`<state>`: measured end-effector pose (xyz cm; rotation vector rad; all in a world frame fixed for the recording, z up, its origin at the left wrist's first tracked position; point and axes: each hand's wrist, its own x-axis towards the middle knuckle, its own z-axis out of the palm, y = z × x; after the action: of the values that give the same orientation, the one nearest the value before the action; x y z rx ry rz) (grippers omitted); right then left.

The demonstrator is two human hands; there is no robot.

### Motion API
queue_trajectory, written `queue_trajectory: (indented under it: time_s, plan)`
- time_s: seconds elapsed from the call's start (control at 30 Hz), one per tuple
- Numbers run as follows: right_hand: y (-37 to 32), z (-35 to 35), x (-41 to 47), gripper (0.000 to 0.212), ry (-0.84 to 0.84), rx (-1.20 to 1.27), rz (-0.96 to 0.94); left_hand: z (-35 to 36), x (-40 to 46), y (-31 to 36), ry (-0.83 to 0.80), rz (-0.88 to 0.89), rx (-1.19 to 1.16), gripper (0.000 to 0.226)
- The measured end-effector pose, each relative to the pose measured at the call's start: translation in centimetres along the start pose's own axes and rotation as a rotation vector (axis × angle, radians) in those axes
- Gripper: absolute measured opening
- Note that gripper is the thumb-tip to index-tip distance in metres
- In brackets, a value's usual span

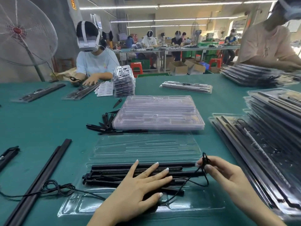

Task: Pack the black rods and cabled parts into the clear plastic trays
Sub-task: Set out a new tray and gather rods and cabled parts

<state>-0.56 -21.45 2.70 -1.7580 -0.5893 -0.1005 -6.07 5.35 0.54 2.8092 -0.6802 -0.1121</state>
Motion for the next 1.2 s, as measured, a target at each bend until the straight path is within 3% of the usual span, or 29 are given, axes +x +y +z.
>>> queue_trajectory:
  time_s: [0.2,0.3,0.37,0.43,0.53,0.6,0.83,1.0,1.13,1.2]
  plan:
    - [0.4,0.3,-0.8,0.028,-0.323,-0.310,-0.171,0.1,-0.1,0.0,0.000,-0.005,0.016,0.046]
    - [1.1,0.2,-0.8,0.028,-0.372,-0.633,-0.376,0.0,-0.1,0.1,0.000,-0.005,0.017,0.046]
    - [1.1,0.2,-0.5,0.033,-0.399,-0.720,-0.453,0.0,-0.2,0.2,0.000,-0.004,0.019,0.046]
    - [1.2,0.2,-0.6,0.033,-0.398,-0.711,-0.478,-0.1,-0.2,0.2,-0.001,-0.005,0.017,0.046]
    - [1.6,0.3,-1.1,0.014,-0.346,-0.611,-0.346,-0.1,-0.2,0.2,0.000,-0.008,0.013,0.047]
    - [2.1,0.4,-1.3,0.019,-0.305,-0.590,-0.282,0.0,-0.1,0.2,0.010,-0.007,0.008,0.047]
    - [2.5,1.6,-1.2,0.030,-0.148,-0.638,-0.383,-0.4,0.1,0.4,-0.012,-0.045,-0.082,0.044]
    - [2.4,1.7,-0.9,0.036,-0.179,-0.744,-0.447,-0.5,1.3,3.1,-0.018,-0.228,-0.287,0.042]
    - [1.6,0.6,-1.0,0.035,-0.262,-0.895,-0.546,0.6,2.6,5.9,-0.011,-0.319,-0.173,0.034]
    - [1.5,-0.1,-1.4,0.033,-0.302,-0.944,-0.568,1.0,2.9,6.1,-0.016,-0.316,-0.074,0.041]
